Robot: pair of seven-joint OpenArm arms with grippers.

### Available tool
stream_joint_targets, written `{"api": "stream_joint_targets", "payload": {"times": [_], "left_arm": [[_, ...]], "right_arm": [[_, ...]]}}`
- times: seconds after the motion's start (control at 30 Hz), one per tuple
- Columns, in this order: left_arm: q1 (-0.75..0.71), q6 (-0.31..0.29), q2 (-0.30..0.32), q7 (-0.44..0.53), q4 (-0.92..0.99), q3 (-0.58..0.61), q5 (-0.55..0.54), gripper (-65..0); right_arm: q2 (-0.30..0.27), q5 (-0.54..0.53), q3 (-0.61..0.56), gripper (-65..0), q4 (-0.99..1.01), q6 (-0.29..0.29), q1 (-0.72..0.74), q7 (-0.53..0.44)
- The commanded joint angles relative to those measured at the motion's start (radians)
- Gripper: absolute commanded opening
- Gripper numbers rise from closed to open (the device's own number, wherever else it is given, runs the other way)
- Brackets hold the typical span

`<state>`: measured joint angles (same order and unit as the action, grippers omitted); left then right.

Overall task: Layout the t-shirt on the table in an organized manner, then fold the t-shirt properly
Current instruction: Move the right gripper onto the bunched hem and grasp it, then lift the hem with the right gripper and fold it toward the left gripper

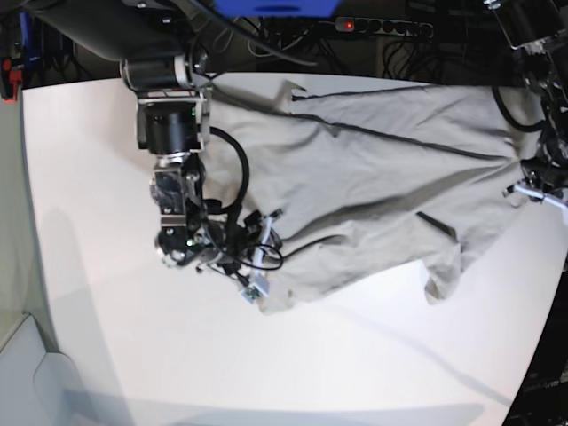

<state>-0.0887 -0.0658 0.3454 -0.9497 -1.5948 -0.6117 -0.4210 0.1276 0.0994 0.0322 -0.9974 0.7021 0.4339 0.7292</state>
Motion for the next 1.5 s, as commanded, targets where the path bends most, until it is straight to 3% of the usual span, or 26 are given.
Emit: {"api": "stream_joint_targets", "payload": {"times": [0.0,0.23,0.37,0.47,0.6,0.93,1.07,1.23,1.47], "left_arm": [[0.019,0.002,0.013,-0.002,-0.035,-0.006,-0.008,-64.9],[0.076,0.002,-0.153,-0.065,-0.068,0.055,-0.06,-64.9],[0.073,0.004,-0.23,-0.058,-0.035,0.149,-0.06,-64.9],[0.071,0.004,-0.253,-0.024,0.014,0.186,-0.06,-64.9],[0.054,0.004,-0.24,0.041,0.115,0.203,-0.06,-64.9],[-0.035,0.004,-0.087,0.166,0.235,0.201,-0.06,-64.9],[-0.052,0.004,-0.05,0.174,0.231,0.201,-0.06,-64.9],[-0.062,0.004,-0.041,0.171,0.224,0.201,-0.06,-64.9],[-0.062,0.004,-0.045,0.168,0.224,0.204,-0.068,-64.9]], "right_arm": [[0.005,-0.013,-0.002,-45.5,-0.019,-0.004,0.009,-0.003],[0.007,-0.016,-0.147,-45.5,-0.058,-0.004,-0.048,0.085],[0.005,-0.016,-0.2,-45.5,-0.268,-0.004,-0.126,0.12],[0.002,-0.013,-0.24,-45.5,-0.417,-0.004,-0.169,0.131],[-0.001,-0.011,-0.245,-45.4,-0.532,-0.004,-0.188,0.171],[-0.041,-0.01,-0.239,-45.3,-0.535,-0.004,-0.105,0.186],[-0.035,-0.014,-0.237,-45.2,-0.44,-0.004,-0.05,0.185],[0.022,-0.016,-0.236,-45.0,-0.217,-0.004,0.046,0.171],[0.029,-0.016,-0.236,-44.9,-0.038,-0.004,0.164,0.066]]}}
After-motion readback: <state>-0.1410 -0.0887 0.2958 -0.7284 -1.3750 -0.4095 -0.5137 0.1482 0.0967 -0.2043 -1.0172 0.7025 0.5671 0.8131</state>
